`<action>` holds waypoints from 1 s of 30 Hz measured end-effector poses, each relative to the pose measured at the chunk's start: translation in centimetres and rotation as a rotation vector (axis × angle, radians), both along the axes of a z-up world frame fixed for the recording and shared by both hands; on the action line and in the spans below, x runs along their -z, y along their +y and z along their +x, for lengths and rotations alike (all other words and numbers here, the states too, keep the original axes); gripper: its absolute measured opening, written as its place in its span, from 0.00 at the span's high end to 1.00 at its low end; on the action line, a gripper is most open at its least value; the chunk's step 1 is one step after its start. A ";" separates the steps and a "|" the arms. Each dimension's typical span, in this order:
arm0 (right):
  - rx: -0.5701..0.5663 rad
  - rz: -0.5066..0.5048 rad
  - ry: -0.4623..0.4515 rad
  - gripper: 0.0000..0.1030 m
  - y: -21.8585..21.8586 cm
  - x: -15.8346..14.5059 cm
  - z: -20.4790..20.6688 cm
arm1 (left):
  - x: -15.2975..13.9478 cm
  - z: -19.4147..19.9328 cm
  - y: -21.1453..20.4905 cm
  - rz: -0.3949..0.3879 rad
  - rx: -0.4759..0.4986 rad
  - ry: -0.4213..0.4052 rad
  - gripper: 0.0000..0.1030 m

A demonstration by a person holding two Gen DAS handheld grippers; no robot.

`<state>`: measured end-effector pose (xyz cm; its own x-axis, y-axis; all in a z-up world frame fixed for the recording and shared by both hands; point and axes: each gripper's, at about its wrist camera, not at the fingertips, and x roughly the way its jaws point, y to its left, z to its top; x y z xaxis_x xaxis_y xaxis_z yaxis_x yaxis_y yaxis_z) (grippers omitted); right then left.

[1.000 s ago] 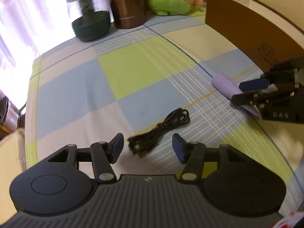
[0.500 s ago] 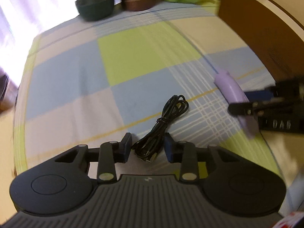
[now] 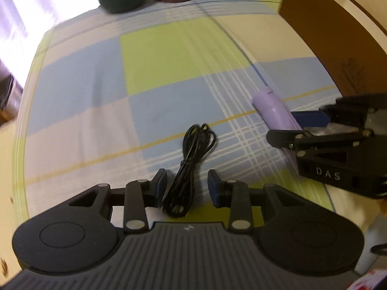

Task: Organize rigid objects
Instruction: 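Grasp the black cable with the left tool while the right tool holds the tube, then carry the cable and purple tube over the brown box with both tools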

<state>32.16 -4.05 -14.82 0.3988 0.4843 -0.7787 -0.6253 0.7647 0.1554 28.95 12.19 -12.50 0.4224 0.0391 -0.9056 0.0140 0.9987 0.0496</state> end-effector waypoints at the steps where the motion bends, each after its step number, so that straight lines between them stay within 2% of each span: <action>1: 0.002 0.001 0.001 0.69 0.0 0.0 0.0 | 0.0 0.0 -0.1 0.002 0.019 -0.009 0.74; 2: 0.003 0.001 0.001 0.69 0.0 0.0 0.0 | 0.0 0.0 -0.1 -0.001 0.029 -0.015 0.80; 5: 0.006 0.001 -0.004 0.69 0.1 0.1 -0.1 | 0.0 0.0 -0.1 0.006 0.028 -0.029 0.87; 13: -0.026 -0.006 -0.021 0.70 0.6 0.0 -1.1 | -0.3 -0.7 0.5 -0.048 -0.057 -0.023 0.88; 21: -0.037 0.020 0.022 0.70 0.3 -0.2 -2.4 | -0.6 -2.2 0.9 -0.095 -0.107 0.003 0.89; 30: -0.034 0.060 0.006 0.70 -0.9 -1.8 -4.0 | -2.2 -3.7 0.6 -0.097 -0.129 -0.024 0.89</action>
